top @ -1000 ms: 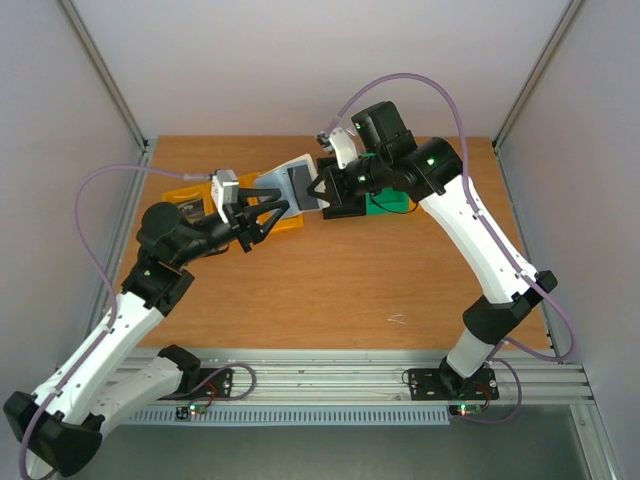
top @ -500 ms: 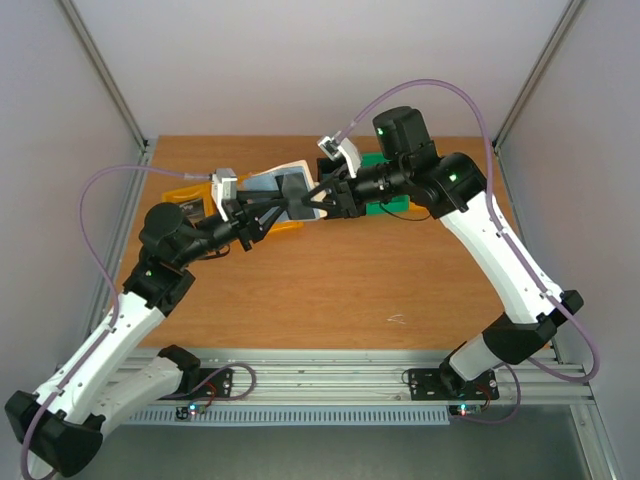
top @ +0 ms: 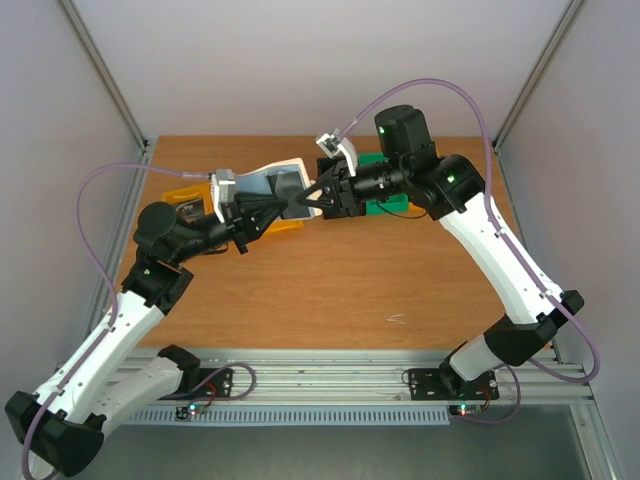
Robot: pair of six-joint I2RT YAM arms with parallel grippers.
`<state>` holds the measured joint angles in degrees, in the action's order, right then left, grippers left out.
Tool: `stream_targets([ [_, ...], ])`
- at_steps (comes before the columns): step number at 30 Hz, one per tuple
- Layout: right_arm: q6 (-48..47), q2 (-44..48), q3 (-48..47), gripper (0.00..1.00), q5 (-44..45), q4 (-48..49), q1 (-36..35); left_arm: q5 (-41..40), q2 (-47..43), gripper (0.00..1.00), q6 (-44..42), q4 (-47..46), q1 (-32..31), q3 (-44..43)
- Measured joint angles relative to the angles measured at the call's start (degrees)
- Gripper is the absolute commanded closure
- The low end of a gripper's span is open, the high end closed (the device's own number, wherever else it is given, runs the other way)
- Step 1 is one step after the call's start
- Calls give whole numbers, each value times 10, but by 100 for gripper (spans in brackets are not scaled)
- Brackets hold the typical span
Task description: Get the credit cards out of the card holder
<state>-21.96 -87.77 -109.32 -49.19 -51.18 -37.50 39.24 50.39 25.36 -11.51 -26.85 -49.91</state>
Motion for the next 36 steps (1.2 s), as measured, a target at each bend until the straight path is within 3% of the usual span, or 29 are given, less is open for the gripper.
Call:
stream_targets([
  [3, -2, 2, 1, 91, -1, 6, 4, 22, -1, 100, 0, -17, 1, -2],
  [7, -4, 6, 3, 65, -3, 8, 4, 35, -4, 100, 0, -25, 1, -2],
  [10, -7, 7, 5, 60, -3, 13, 5, 44, -8, 100, -3, -25, -2, -2],
  [16, -15, 17, 11, 71, -2, 12, 9, 56, -11, 100, -4, -24, -3, -1],
  [22, -27, 29, 14, 98, -14, 6, 13, 67, -13, 100, -6, -24, -3, 3],
  [24, -28, 30, 15, 99, -28, 5, 14, 70, -13, 100, -5, -24, -2, 3],
  [28, -30, 30, 18, 99, -42, 4, 15, 78, -14, 72, -8, -24, -2, 4],
  [36, -37, 30, 19, 99, -49, -15, 15, 76, -23, 73, 11, -35, 21, 0],
])
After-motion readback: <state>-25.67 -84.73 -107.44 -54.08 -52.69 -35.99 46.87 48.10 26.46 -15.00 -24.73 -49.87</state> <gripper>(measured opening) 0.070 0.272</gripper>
